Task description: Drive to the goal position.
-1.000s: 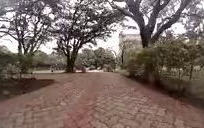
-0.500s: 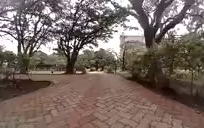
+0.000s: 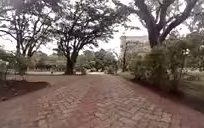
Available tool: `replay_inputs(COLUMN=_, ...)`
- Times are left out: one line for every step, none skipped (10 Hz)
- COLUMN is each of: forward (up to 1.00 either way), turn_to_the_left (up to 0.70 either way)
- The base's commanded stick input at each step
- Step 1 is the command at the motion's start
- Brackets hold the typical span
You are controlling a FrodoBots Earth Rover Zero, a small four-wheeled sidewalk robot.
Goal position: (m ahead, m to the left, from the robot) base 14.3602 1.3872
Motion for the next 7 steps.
replay_inputs(forward=0.70, turn_to_the_left=0.00)
replay_inputs(forward=0.70, turn_to_the_left=0.00)
replay_inputs(forward=0.70, turn_to_the_left=0.00)
replay_inputs(forward=0.70, turn_to_the_left=0.00)
replay_inputs(forward=0.70, turn_to_the_left=0.00)
replay_inputs(forward=0.70, turn_to_the_left=0.00)
replay_inputs(forward=0.70, turn_to_the_left=0.00)
